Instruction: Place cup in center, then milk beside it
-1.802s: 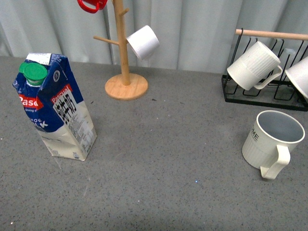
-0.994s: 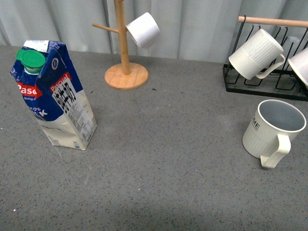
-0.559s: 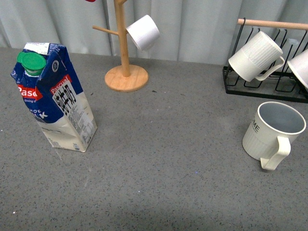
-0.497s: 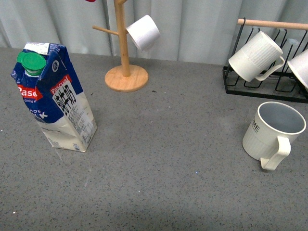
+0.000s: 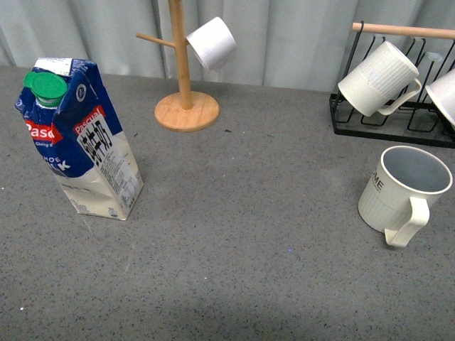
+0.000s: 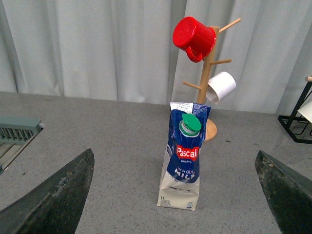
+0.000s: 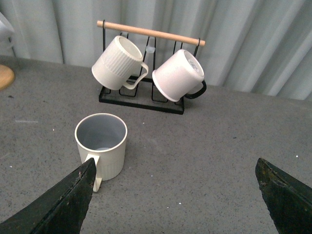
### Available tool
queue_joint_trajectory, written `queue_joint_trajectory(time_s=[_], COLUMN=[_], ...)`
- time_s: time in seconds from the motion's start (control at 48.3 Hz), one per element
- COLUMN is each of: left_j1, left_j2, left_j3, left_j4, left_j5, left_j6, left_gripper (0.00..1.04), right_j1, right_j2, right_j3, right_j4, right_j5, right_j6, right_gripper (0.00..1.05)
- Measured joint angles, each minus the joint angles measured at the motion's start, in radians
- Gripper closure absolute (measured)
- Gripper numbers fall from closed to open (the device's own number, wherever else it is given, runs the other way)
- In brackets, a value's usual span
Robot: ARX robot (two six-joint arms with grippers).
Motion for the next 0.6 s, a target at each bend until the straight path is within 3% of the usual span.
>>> queue_joint_trajectory(time_s=[0.145, 0.249, 0.601], left_j1=[0.000, 0.000, 0.000], left_j2=[0.000, 0.000, 0.000], left_j3=[0.000, 0.000, 0.000], left_j4=[0.000, 0.000, 0.000], left_j5=[0.000, 0.000, 0.000], left_j6=[0.000, 0.000, 0.000], left_gripper=[0.07, 0.07, 0.07], right_j1=[-0.043, -0.083, -0.111], right_j2=[0.361, 0.660, 1.196], right_j3=[0.104, 0.227, 0.494], right_j4=[0.198, 0.292, 0.230], right_j5=[-0.116, -0.136, -0.149], right_j6=[-0.027, -0.010, 0.104], right_gripper=[0.09, 0.09, 0.09])
